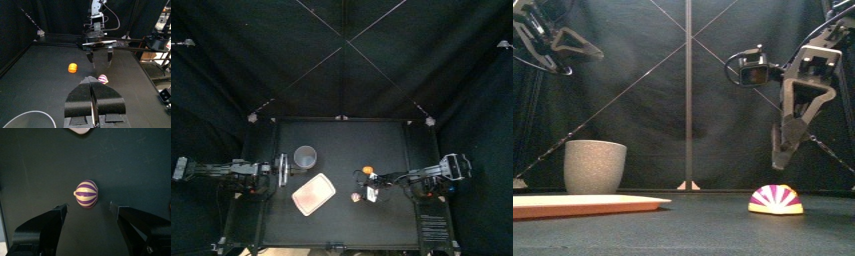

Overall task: Pick the onion then place it on the pink plate
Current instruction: Pick the onion

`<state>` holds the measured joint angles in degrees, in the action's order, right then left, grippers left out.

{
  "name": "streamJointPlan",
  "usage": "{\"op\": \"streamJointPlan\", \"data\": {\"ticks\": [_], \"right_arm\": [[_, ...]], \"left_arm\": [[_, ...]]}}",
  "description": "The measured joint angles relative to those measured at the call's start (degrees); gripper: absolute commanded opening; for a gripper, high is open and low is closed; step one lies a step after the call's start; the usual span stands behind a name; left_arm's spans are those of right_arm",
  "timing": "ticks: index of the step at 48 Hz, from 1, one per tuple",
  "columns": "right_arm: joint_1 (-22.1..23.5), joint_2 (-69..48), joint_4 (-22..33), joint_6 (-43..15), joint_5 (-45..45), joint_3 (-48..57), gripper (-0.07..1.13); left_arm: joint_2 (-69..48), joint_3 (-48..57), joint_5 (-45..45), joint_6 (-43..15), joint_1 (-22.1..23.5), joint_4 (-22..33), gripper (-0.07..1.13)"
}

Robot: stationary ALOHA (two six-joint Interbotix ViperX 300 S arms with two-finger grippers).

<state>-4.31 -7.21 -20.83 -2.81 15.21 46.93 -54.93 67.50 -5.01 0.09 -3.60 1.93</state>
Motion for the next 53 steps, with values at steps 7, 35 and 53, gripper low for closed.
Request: {"op": "streamJointPlan", "data": {"ticks": [7,35,53], "right_arm": [[-0.70,3.52,0.09,0.09,0.79,-2.46,1.01],[-2.11,11.16,1.23,0.09,-0.09,-5.54,1.00],[-3.52,13.36,1.93,0.26,-1.58,-6.50,0.98]], "left_arm": [[0.00,0.26,0.09,0.00,-0.09,-0.09,0.18],[0.00,1.85,0.09,0.00,-0.97,0.00,0.18],[0.00,2.55,0.26,-0.09,-1.23,0.00,0.18]]}}
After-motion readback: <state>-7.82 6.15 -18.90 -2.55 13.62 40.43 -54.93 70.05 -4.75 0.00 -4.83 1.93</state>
